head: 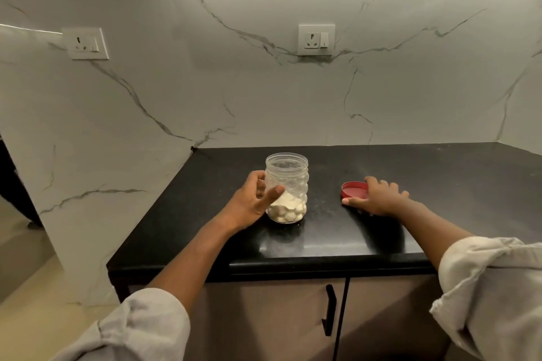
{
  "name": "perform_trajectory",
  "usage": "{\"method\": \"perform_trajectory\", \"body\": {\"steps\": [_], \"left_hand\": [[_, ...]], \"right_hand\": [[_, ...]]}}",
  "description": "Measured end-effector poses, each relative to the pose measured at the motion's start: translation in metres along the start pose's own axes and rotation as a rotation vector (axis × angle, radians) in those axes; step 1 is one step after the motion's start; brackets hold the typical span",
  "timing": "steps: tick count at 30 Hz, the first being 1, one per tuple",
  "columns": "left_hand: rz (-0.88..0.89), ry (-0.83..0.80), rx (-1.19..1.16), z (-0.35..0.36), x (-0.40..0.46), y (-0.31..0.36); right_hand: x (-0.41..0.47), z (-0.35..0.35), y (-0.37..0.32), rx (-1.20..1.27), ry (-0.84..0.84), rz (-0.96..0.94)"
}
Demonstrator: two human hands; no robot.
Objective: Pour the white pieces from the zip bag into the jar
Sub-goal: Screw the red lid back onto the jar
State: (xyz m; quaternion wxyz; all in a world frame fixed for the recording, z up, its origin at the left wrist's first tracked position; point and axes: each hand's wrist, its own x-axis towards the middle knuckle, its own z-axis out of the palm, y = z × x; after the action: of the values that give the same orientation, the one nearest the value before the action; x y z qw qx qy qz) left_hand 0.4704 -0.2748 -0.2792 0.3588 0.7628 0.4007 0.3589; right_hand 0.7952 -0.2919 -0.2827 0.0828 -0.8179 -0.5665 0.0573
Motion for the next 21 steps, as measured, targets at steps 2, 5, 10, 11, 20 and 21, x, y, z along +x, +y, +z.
{"method": "perform_trajectory", "body": {"steps": [2, 5, 10, 11, 20, 21], "left_hand": [[0.006, -0.02, -0.001, 0.007, 0.0, 0.003], [0.013, 0.001, -0.023, 0.014, -0.001, -0.001], [0.013, -0.001, -0.082, 0.021, 0.005, -0.006], [0.011, 0.008, -0.097, 0.022, 0.007, -0.006], [-0.002, 0.03, -0.101, 0.03, 0.028, -0.011], [-0.005, 0.027, -0.103, 0.03, 0.029, -0.011]], "right_hand": [[0.001, 0.001, -0.002, 0.021, 0.035, -0.02], [-0.003, -0.003, -0.01, 0.058, 0.094, -0.062], [-0.022, -0.053, -0.045, 0.001, 0.286, -0.422], [-0.028, -0.065, -0.056, -0.025, 0.316, -0.505], [-0.046, -0.117, -0.118, 0.325, 0.044, -0.702], [-0.046, -0.118, -0.122, 0.413, -0.033, -0.685]]}}
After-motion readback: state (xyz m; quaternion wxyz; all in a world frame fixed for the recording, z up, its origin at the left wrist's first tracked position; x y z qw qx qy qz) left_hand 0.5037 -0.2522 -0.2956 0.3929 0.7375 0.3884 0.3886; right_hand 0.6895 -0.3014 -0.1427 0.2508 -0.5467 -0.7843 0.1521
